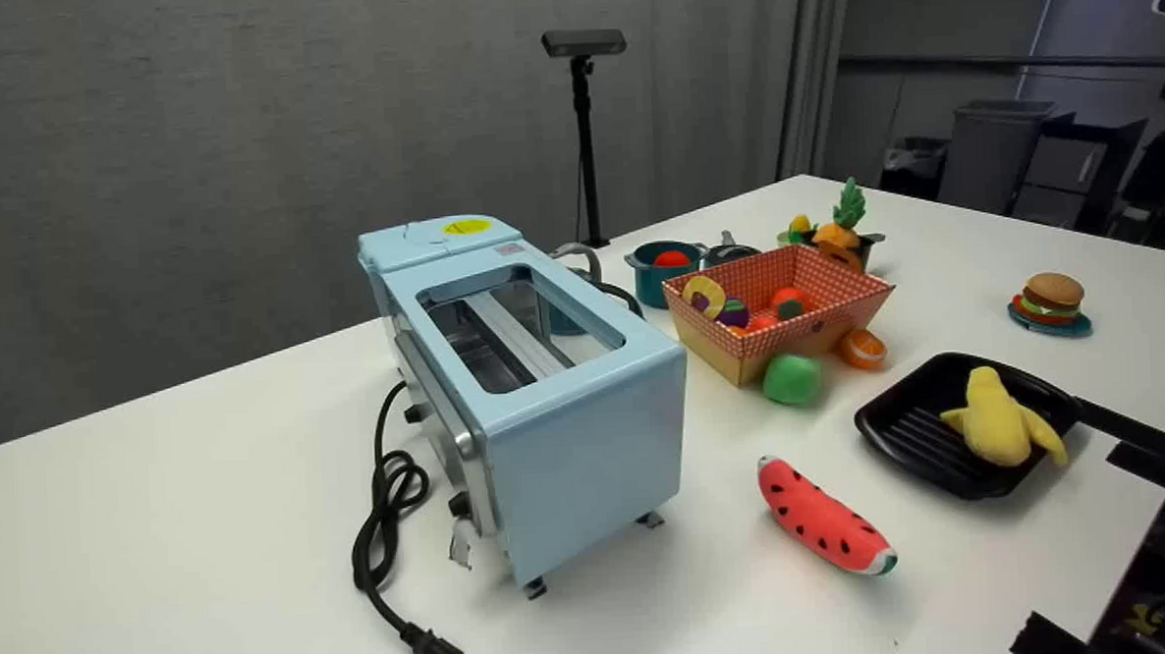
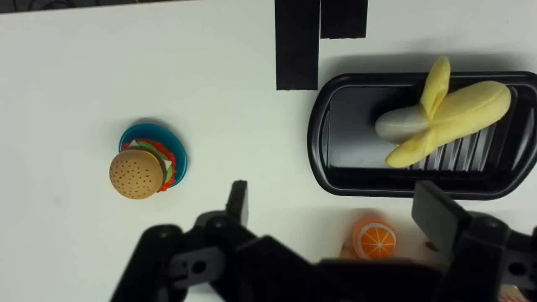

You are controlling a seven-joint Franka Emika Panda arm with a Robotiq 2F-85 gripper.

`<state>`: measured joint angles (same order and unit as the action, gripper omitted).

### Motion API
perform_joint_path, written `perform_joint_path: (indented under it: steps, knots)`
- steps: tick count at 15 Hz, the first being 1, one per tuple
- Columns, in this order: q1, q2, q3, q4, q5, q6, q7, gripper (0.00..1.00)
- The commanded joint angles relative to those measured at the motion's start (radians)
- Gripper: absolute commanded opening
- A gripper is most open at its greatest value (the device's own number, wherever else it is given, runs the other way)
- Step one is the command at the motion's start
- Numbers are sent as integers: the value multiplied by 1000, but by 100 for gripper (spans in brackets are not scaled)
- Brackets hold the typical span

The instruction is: Pick up the pineapple from the pot and put it in the basket, then pick it up again and put it back in the pot

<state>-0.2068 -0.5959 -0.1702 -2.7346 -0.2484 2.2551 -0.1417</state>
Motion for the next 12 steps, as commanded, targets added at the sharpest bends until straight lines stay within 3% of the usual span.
perform_joint_path:
  steps: [1,3,12]
  knots:
    - [-2,2,3,1,2,-3,-1,100]
    - [-16,5,16,-10,-12,36,41,100]
    - [-3,6,9,1,3,1,23,100]
